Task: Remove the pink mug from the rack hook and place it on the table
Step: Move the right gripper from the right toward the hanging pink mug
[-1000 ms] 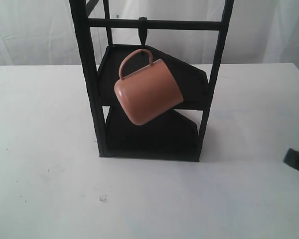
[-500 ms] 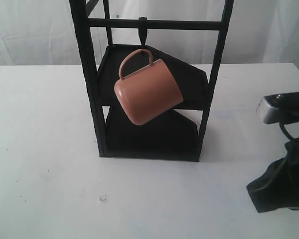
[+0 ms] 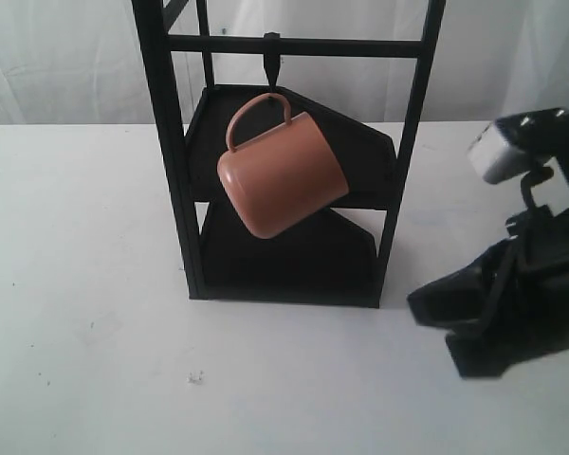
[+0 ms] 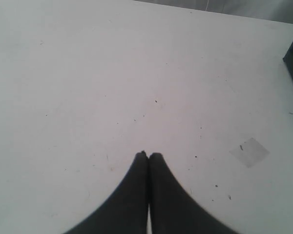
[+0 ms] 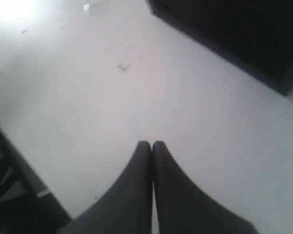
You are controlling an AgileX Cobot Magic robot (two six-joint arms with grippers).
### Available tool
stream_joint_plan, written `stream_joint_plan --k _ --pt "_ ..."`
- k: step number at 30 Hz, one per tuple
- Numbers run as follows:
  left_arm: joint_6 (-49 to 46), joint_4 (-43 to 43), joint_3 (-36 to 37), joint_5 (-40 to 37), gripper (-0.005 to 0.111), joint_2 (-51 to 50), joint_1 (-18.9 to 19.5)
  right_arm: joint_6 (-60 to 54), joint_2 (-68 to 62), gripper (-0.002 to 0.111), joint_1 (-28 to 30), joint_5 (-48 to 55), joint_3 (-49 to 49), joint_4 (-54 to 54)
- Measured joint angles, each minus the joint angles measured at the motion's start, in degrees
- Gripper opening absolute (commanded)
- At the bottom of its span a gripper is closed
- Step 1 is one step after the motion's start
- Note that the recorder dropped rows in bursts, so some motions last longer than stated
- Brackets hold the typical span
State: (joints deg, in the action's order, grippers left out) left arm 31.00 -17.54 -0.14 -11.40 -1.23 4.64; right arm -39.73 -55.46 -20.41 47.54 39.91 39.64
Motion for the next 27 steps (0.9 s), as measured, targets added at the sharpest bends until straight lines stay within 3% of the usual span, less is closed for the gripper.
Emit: stream_joint_plan --k 7,13,27 --pt "0.0 0.0 0.0 0.0 0.0 0.0 0.0 -22.1 0.0 0.0 -6.1 9.8 -4.0 14.4" --pt "0.0 0.0 0.0 0.0 0.0 0.0 0.0 -26.7 0.0 0.0 -9.0 10.2 -4.4 16.6" --pt "0.0 0.0 0.0 0.0 0.0 0.0 0.0 -24.6 0.0 0.0 -9.8 -10.8 -4.5 11.3"
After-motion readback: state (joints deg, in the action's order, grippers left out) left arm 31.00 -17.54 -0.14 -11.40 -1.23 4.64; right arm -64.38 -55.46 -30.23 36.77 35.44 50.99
